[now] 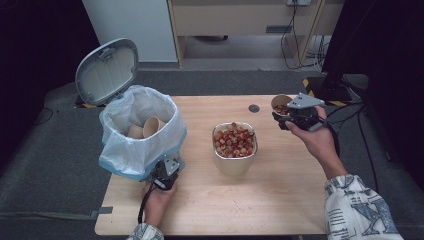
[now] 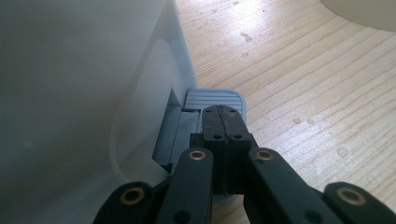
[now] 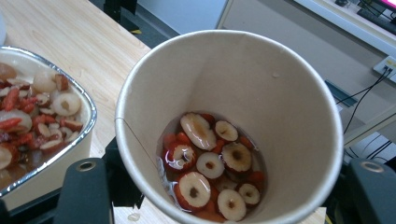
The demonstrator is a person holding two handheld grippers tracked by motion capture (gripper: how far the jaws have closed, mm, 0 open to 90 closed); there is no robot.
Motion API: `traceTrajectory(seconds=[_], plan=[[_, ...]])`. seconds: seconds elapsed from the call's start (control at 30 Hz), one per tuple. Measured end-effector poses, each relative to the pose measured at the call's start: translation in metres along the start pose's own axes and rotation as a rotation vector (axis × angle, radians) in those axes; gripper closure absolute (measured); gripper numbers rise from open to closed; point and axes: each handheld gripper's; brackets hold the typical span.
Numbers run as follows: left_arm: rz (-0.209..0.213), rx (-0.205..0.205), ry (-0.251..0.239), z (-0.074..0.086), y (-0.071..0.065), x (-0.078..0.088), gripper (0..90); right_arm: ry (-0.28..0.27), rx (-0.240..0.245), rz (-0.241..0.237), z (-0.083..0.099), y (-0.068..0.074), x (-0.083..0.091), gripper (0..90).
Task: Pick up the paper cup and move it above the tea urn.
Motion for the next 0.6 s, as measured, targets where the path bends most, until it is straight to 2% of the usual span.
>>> traceTrajectory(seconds=[0.4,0.6], plan=[[-0.001,-0.002,0.0,0.0,0.0,0.0,89.2,-0.019,0.025,-0.011,-0.016,-0.003,0.002,32.0],[-0.001,-0.002,0.0,0.0,0.0,0.0,89.2,-0.035,0.018,-0.022,-0.021,-0.006,0.003,32.0]])
Point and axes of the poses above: each handheld gripper's, and its own axes: x roughly backward along the jaws, z roughly out of its underside, y roughly to its left, and after that the axes turned 5 degrees about -x, right-handed
